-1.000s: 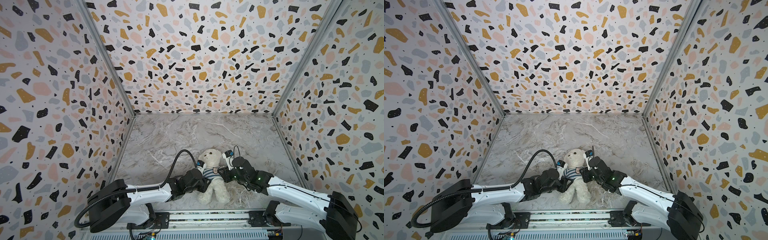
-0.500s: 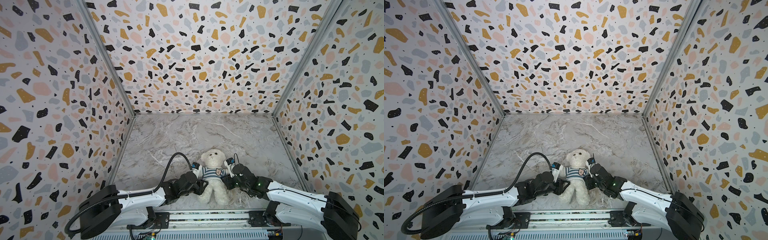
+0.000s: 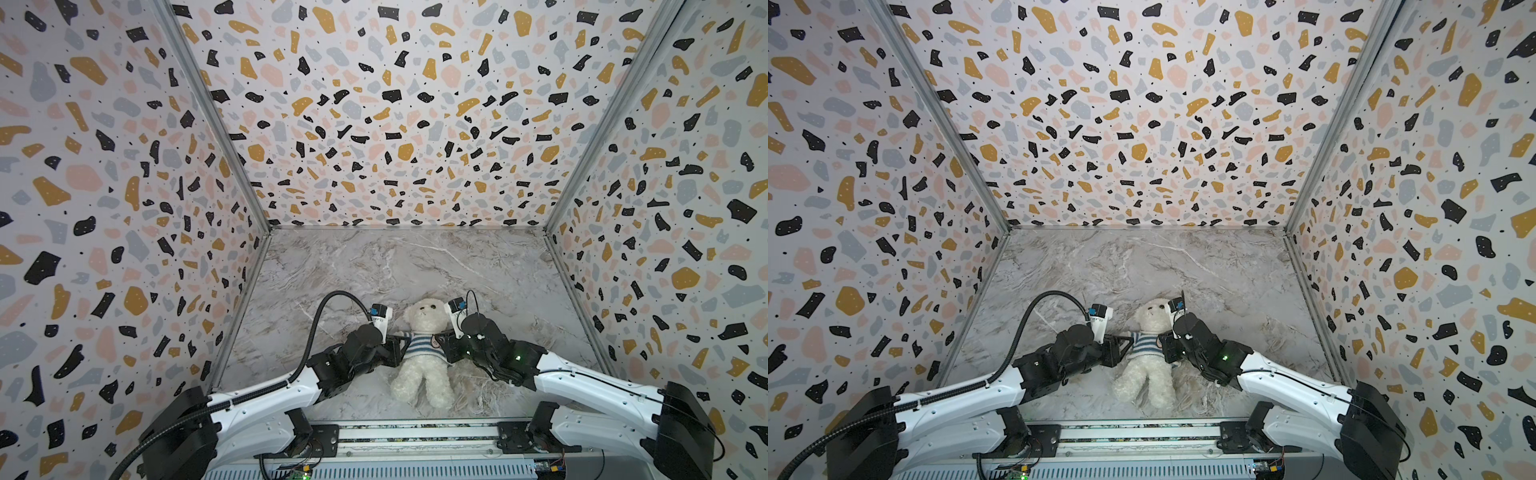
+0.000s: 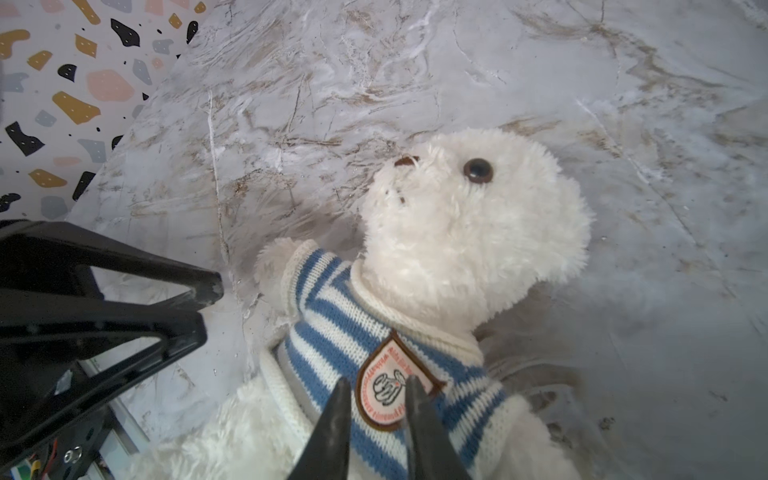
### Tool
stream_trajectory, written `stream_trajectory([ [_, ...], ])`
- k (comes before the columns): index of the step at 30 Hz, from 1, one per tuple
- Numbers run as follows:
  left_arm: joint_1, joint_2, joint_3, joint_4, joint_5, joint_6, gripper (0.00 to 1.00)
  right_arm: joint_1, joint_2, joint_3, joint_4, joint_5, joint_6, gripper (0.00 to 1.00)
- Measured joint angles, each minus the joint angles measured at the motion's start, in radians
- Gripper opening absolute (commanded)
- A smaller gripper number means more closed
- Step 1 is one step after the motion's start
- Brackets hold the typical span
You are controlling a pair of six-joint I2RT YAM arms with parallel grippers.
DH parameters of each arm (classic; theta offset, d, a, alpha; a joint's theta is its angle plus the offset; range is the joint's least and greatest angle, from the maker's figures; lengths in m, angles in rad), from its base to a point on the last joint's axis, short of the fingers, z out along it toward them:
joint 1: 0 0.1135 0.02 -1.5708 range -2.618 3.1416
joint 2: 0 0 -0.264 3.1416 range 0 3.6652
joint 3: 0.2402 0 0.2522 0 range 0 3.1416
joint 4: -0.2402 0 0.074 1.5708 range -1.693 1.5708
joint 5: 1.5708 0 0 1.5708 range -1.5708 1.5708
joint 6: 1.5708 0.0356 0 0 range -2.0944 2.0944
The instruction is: Dress the teddy bear
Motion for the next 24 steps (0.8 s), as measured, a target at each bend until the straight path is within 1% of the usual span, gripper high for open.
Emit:
stream_trajectory([
  [3,0.000,0.069,0.037,0.014,0.005,0.009,0.36,0.003,0.029,-0.003,0.008,-0.016,0.000,0.24],
  [7,0.000,0.138,0.031,0.046,0.027,0.010,0.36,0.008,0.032,-0.045,0.026,-0.031,0.008,0.24],
  [12,-0.001,0.173,-0.005,0.088,0.049,0.004,0.36,0.009,-0.003,-0.144,0.036,-0.037,0.033,0.24],
  [14,-0.003,0.177,-0.019,0.096,0.056,0.000,0.36,0.009,-0.021,-0.159,0.032,-0.037,0.042,0.24],
  [16,-0.006,0.176,-0.028,0.094,0.056,0.000,0.36,0.009,-0.044,-0.159,0.026,-0.037,0.045,0.26],
  [22,-0.007,0.123,-0.024,0.045,0.042,0.006,0.37,-0.001,-0.165,-0.142,-0.034,-0.020,0.047,0.37],
  [24,-0.007,0.106,-0.012,0.022,0.032,0.013,0.38,-0.039,-0.201,-0.136,-0.057,-0.022,0.047,0.39],
])
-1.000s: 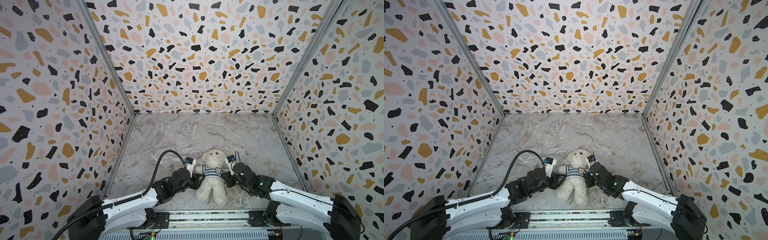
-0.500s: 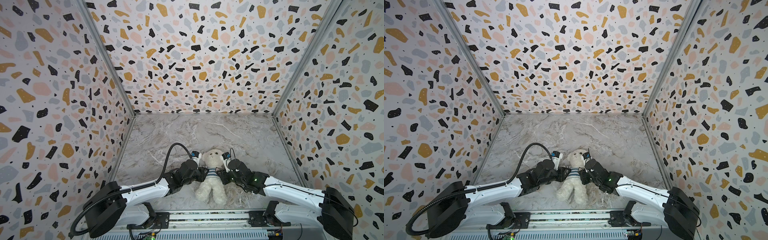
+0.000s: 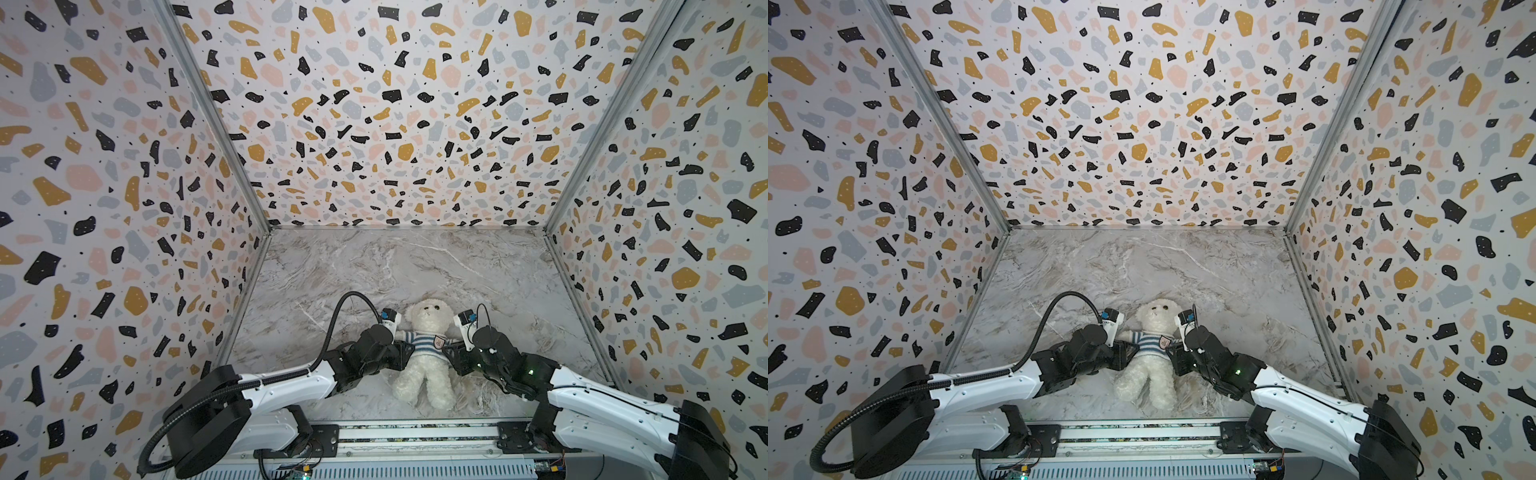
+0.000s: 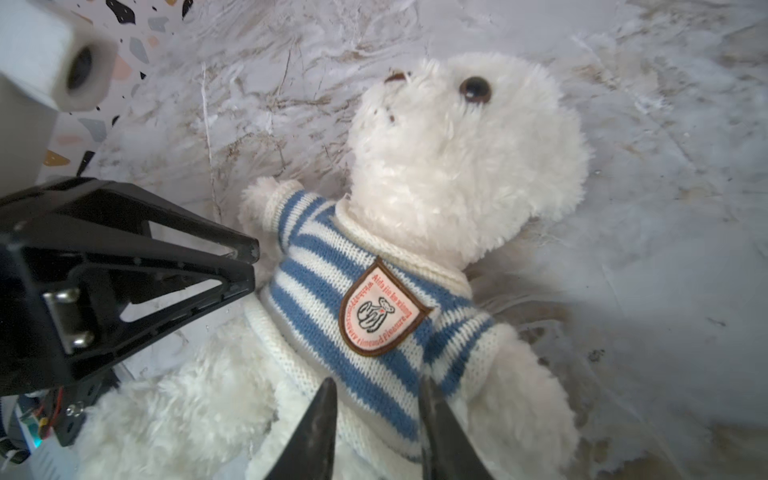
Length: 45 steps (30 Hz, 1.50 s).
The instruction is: Dress the teddy bear
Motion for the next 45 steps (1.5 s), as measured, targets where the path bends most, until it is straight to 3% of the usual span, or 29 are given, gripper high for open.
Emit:
stream_trajectory([
  [8,0.000,0.000,0.092,-0.040,-0.023,0.026,0.46,-0.216,-0.075,-0.030,-0.057,-0.067,0.000,0.45],
  [12,0.000,0.052,0.163,-0.054,-0.037,0.046,0.65,-0.255,-0.067,-0.035,-0.060,-0.108,-0.006,0.45],
  [22,0.029,0.289,0.419,-0.164,-0.134,0.119,0.67,-0.303,-0.037,-0.035,-0.027,-0.175,-0.026,0.44],
  [32,0.040,0.457,0.512,-0.217,-0.161,0.158,0.54,-0.374,-0.065,-0.041,-0.018,-0.215,-0.047,0.44],
  [43,0.040,0.483,0.530,-0.201,-0.135,0.183,0.02,-0.467,-0.014,-0.042,0.027,-0.285,-0.077,0.44],
  [45,0.040,0.481,0.526,-0.192,-0.133,0.198,0.00,-0.509,0.019,-0.042,0.053,-0.324,-0.078,0.43],
])
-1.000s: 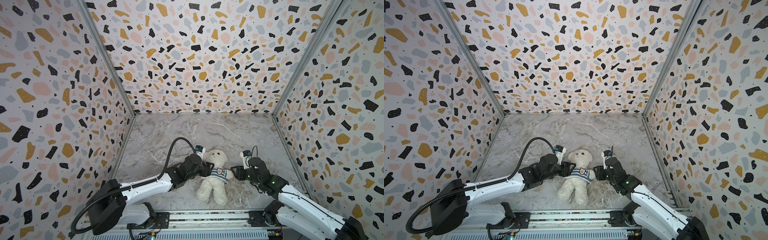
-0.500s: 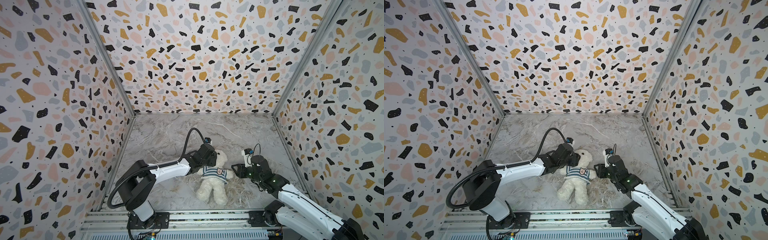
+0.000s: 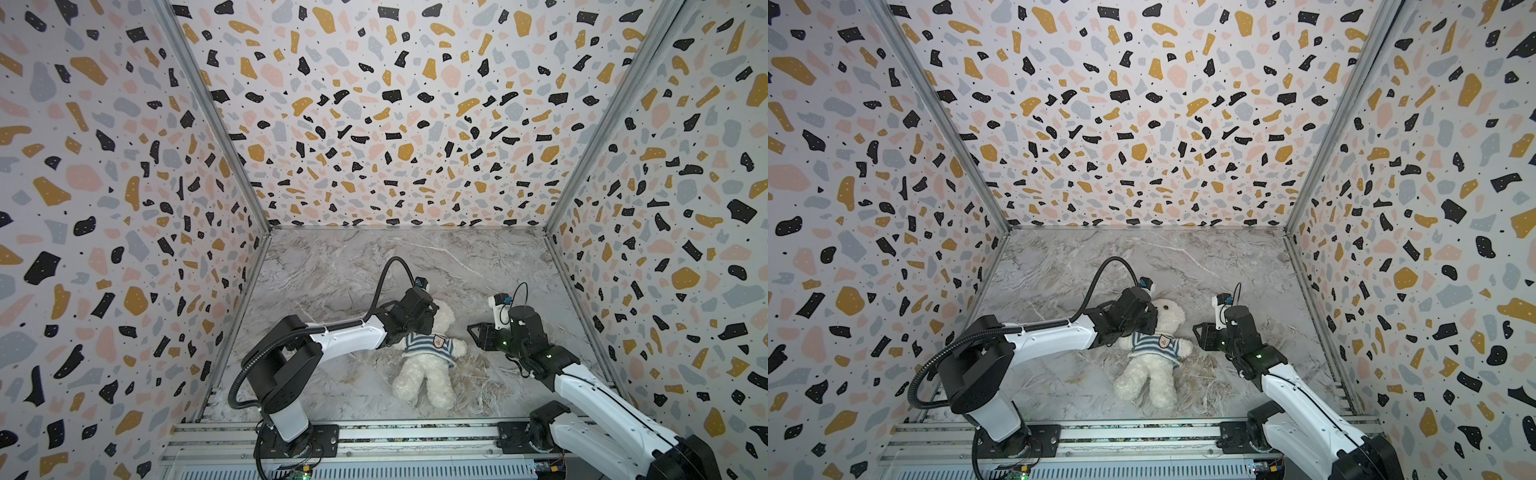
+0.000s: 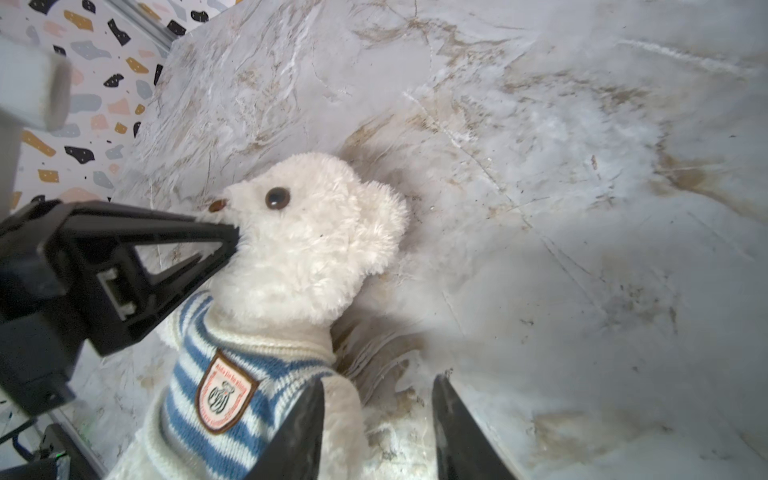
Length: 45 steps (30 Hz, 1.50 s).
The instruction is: Dress the teddy bear
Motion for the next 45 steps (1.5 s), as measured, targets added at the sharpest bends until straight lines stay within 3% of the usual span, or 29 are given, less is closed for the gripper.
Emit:
stream_trajectory([
  [4,-0.005,-0.065,-0.084,0.075,-0.003,0.039,0.00,-0.069,0.038,0.000,0.073,-0.095,0.006,0.46],
  [8,-0.014,-0.242,-0.258,0.202,-0.026,0.095,0.00,-0.090,0.052,0.001,0.156,-0.213,0.012,0.48],
  [15,-0.022,-0.509,-0.467,0.394,-0.056,0.188,0.00,-0.106,0.036,0.000,0.373,-0.405,0.095,0.63],
  [19,-0.025,-0.607,-0.520,0.435,-0.062,0.228,0.00,-0.106,0.052,0.000,0.505,-0.489,0.144,0.70],
  [26,-0.026,-0.680,-0.540,0.465,-0.060,0.259,0.00,-0.047,0.186,0.014,0.652,-0.576,0.183,0.71],
  [33,-0.026,-0.693,-0.556,0.471,-0.048,0.262,0.00,0.066,0.291,0.036,0.785,-0.585,0.216,0.56],
  [45,-0.026,-0.695,-0.563,0.493,-0.011,0.261,0.00,0.094,0.365,0.036,0.961,-0.563,0.296,0.32],
])
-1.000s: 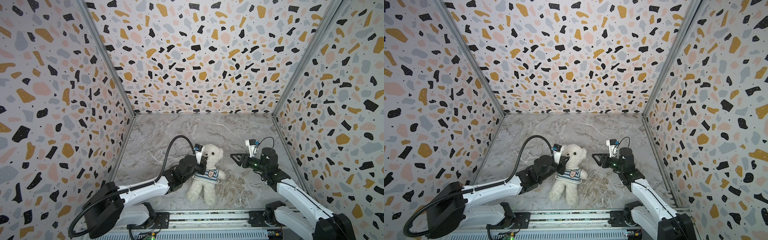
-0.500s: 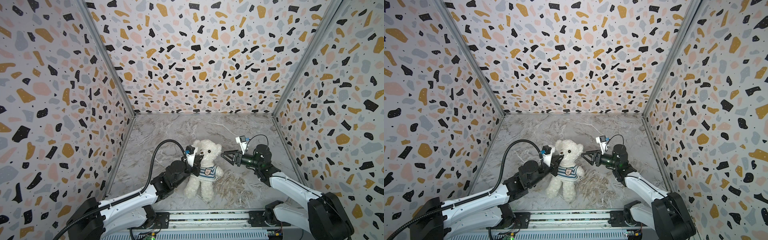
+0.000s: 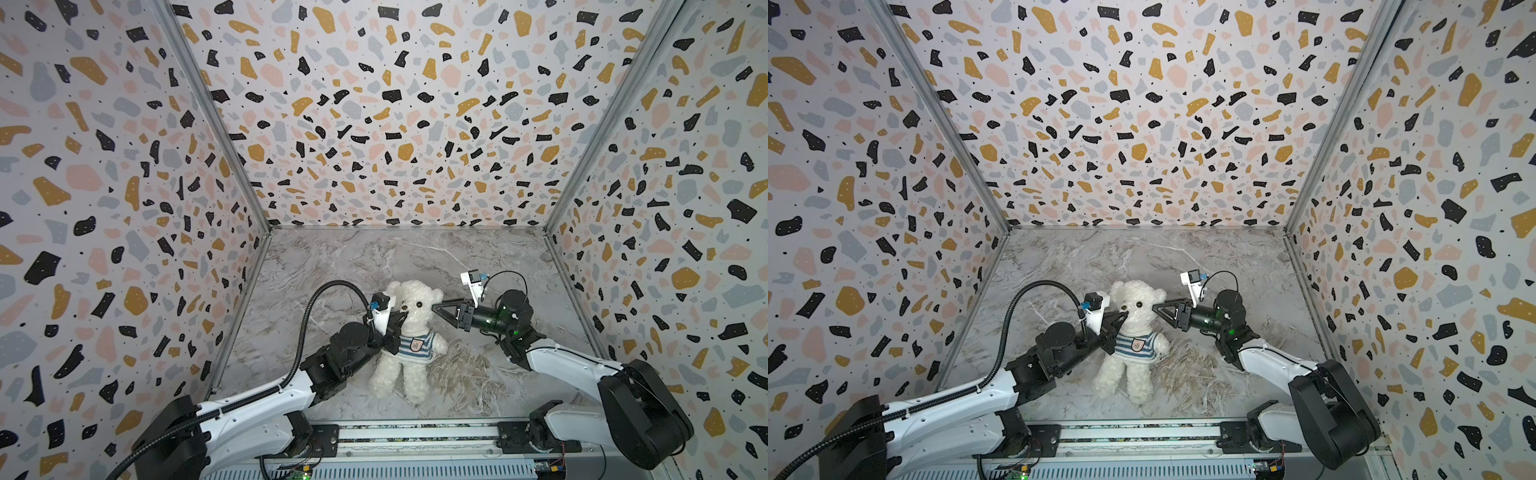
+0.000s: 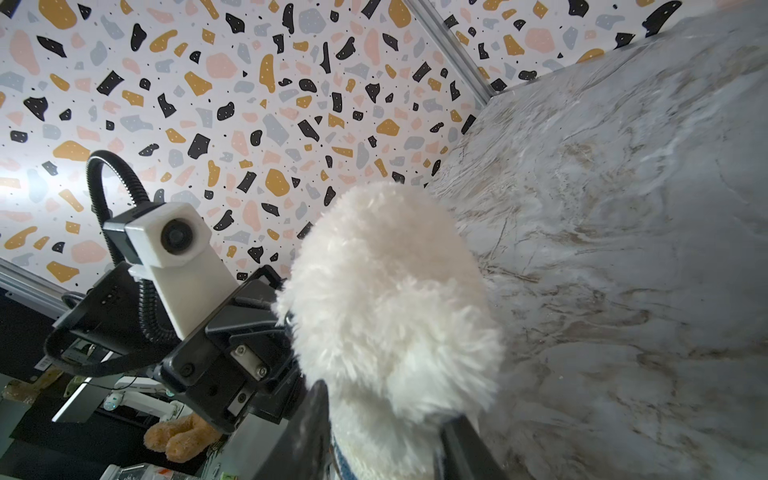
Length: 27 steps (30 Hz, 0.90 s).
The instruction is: Dress the teddy bear
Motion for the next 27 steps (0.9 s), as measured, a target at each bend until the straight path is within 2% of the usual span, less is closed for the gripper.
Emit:
stream_trajectory([
  [7,0.000,0.000,-0.008,0.008,0.010,-0.001,0.00,0.001,0.017,0.000,0.023,0.021,0.022,0.02],
  [12,0.000,0.000,-0.016,0.006,0.009,-0.004,0.00,0.012,0.012,0.012,-0.043,0.053,-0.009,0.00],
  [13,0.000,0.000,-0.016,0.006,0.008,-0.005,0.06,0.019,0.003,0.015,-0.064,0.069,-0.024,0.00],
  [16,0.000,0.000,-0.018,0.004,0.006,-0.013,0.34,0.039,-0.052,0.016,-0.121,0.113,-0.077,0.00],
  [18,0.000,-0.004,-0.025,0.001,0.005,-0.033,0.45,0.049,-0.088,0.016,-0.140,0.138,-0.113,0.00],
  [21,-0.006,-0.043,-0.073,-0.007,0.003,-0.070,0.52,0.076,-0.137,0.016,-0.166,0.180,-0.182,0.00],
  [27,-0.036,-0.215,-0.192,-0.084,-0.035,-0.214,0.53,0.135,-0.197,0.006,-0.164,0.234,-0.294,0.00],
])
